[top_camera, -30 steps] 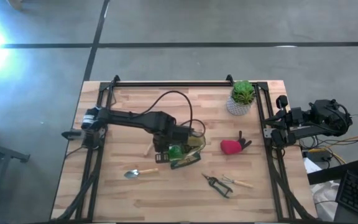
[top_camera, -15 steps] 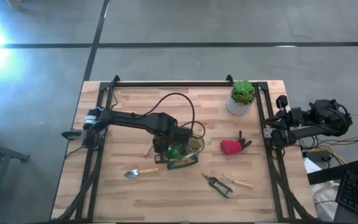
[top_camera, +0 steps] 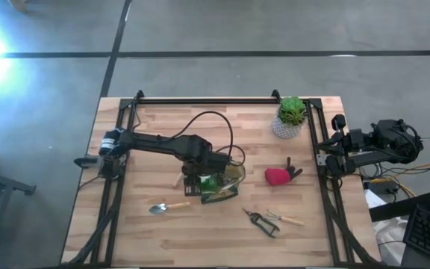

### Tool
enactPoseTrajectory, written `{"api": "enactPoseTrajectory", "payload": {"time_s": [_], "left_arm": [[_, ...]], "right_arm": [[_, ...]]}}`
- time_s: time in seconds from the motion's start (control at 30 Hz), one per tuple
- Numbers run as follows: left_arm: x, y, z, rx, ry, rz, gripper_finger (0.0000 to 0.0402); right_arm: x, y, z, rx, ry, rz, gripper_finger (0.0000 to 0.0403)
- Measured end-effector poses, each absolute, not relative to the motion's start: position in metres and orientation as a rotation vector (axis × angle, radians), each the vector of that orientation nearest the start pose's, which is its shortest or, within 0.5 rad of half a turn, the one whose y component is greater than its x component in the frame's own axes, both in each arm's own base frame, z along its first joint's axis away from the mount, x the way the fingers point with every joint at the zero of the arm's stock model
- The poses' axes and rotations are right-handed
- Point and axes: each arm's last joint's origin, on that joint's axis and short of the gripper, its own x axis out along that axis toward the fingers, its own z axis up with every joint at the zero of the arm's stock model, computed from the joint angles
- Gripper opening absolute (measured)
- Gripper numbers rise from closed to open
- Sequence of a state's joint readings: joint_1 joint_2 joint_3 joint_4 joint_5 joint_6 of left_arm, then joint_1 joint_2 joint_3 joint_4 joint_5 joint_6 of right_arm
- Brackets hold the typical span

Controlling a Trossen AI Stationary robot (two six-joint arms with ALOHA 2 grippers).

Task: Pick & Place Garden tools in Gardening bag
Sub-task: Put the green spray bottle into the green gardening bag

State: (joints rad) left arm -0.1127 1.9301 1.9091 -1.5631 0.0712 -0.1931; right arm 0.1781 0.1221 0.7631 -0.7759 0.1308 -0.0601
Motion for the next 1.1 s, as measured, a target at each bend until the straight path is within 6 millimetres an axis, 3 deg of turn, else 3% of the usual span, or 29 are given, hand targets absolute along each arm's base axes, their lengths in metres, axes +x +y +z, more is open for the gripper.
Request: {"api": "enactPoseTrajectory", "payload": {"time_s": [0.43, 0.87, 1.1], "left_arm": [[0.353, -0.042, 0.313, -0.131, 1.580, 0.021, 0.0188], [0.344, -0.041, 0.332, -0.164, 1.486, 0.031, 0.0188], [0.335, -0.039, 0.358, -0.139, 1.314, 0.030, 0.0188]], "right_arm": [[0.015, -0.001, 0.317, -0.081, 0.132, 0.052, 0.0008], [0.015, -0.001, 0.317, -0.081, 0.132, 0.051, 0.0008], [0.015, -0.001, 0.317, -0.081, 0.133, 0.051, 0.0008]]}}
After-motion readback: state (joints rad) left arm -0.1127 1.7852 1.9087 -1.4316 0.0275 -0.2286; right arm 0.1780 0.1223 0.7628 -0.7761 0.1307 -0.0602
